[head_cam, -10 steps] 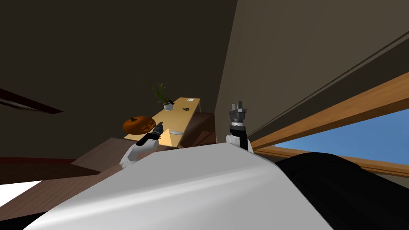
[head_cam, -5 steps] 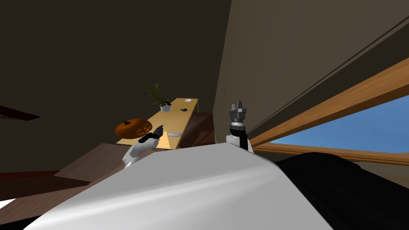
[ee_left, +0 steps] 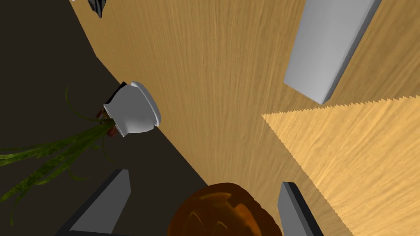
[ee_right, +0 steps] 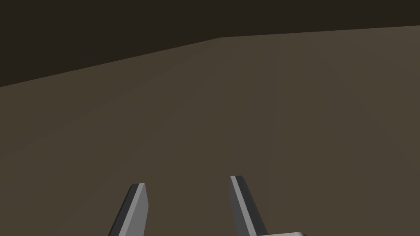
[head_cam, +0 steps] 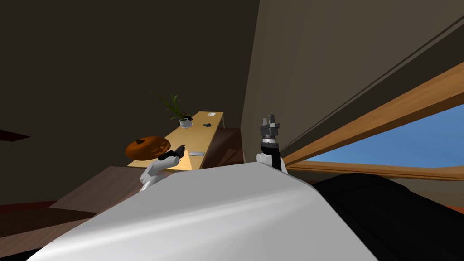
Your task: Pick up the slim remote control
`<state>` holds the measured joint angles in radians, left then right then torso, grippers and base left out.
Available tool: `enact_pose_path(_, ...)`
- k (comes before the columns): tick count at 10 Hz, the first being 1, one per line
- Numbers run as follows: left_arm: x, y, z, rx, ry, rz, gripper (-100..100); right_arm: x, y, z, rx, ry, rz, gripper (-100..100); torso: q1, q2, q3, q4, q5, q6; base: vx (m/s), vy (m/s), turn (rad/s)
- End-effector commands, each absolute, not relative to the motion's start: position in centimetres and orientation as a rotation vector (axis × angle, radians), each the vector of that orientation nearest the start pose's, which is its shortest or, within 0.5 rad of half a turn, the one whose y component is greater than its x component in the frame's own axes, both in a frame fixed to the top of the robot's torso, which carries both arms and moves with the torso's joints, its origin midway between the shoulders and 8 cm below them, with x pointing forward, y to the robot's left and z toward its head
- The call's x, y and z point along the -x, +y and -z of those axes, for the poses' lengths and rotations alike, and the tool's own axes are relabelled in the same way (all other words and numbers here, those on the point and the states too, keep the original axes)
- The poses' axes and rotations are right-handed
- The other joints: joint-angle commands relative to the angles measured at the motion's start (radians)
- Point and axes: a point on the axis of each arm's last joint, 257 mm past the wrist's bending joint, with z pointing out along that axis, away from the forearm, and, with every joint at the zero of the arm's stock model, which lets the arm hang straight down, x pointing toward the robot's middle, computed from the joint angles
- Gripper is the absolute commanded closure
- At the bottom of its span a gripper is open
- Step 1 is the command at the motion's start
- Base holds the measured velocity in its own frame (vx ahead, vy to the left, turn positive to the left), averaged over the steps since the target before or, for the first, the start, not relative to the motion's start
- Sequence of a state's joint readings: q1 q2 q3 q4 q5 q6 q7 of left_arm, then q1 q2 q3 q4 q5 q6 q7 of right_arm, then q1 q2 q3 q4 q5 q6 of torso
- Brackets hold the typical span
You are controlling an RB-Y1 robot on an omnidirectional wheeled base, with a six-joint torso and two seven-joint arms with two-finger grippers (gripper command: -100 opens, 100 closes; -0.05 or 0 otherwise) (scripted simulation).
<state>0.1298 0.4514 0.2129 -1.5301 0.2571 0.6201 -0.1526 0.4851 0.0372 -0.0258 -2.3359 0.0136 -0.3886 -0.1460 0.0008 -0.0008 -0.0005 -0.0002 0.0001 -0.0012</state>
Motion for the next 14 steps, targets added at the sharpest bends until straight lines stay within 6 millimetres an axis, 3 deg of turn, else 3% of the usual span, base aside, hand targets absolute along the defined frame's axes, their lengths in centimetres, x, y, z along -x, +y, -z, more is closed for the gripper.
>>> enact_pose_path(1, -42.3, 51.0, 38.0, 1.621, 1.655, 0.358, -100, -35.0, -29.0, -3.3, -0.764, 0.569, -1.397, 0, 0.000, 0.000, 0.000, 0.000, 0.000, 0.000, 0.013, 0.010, -0.105)
enact_pose_path(4, -40.8, 51.9, 40.8, 1.692, 1.711, 0.285, -100, -35.0, -29.0, -3.3, -0.764, 0.569, -1.397, 0, 0.001, -0.001, 0.000, 0.000, 0.000, 0.000, 0.019, 0.017, -0.067)
enact_pose_path(5, -41.3, 51.9, 41.0, 1.696, 1.743, 0.268, -100, -35.0, -29.0, -3.3, -0.764, 0.569, -1.397, 0, 0.001, -0.001, -0.001, 0.000, 0.000, 0.000, 0.026, 0.016, -0.090)
enact_pose_path(8, -39.3, 52.3, 43.8, 1.774, 1.812, 0.193, -100, -35.0, -29.0, -3.3, -0.764, 0.569, -1.397, 0, 0.001, -0.001, -0.001, 0.000, 0.000, 0.000, 0.018, 0.020, -0.055)
enact_pose_path(9, -39.8, 52.0, 44.0, 1.776, 1.851, 0.181, -100, -35.0, -29.0, -3.3, -0.764, 0.569, -1.396, 0, 0.001, -0.001, 0.000, 0.000, 0.000, 0.000, 0.022, 0.024, -0.055)
enact_pose_path(10, -38.6, 52.2, 45.1, 1.810, 1.864, 0.154, -100, -35.0, -29.0, -3.3, -0.764, 0.569, -1.397, 0, 0.001, -0.001, -0.001, 0.000, 0.000, 0.000, 0.023, 0.018, -0.043)
enact_pose_path(14, -37.2, 51.6, 47.3, 1.869, 1.972, 0.088, -100, -35.0, -29.0, -3.3, -0.764, 0.569, -1.397, 0, 0.001, -0.001, -0.001, 0.000, 0.000, 0.000, 0.023, 0.019, -0.043)
